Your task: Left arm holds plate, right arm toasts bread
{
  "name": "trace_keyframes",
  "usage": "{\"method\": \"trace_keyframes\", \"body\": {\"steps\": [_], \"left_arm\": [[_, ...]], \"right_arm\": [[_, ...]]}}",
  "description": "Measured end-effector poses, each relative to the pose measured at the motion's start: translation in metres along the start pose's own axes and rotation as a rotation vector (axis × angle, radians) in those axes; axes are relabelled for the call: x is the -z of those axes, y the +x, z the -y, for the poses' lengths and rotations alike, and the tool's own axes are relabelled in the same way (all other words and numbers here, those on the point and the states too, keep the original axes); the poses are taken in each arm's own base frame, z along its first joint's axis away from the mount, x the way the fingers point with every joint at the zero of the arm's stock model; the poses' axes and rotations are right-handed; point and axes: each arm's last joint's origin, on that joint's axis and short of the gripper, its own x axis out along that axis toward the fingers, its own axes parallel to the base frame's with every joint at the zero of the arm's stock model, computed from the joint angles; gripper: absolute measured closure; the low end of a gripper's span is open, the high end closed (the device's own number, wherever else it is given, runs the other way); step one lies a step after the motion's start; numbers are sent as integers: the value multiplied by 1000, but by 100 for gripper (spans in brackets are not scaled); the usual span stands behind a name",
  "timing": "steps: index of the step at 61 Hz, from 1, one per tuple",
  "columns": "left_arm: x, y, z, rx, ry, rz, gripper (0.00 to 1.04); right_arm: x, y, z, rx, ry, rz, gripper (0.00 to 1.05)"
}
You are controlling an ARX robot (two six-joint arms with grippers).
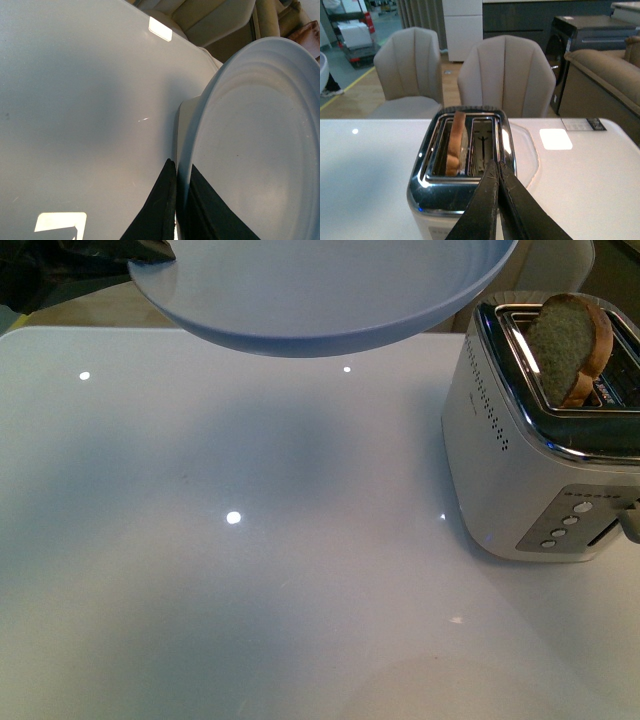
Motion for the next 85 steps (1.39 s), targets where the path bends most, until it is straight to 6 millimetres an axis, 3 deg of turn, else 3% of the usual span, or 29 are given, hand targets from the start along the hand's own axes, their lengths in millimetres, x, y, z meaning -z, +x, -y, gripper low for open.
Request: {"method": "trace_keyframes", "body": {"steps": [85], "left_arm": [[0,0,1,2,3,0,102]], "right_arm": [[-2,-41,0,-2,0,13,103]]}}
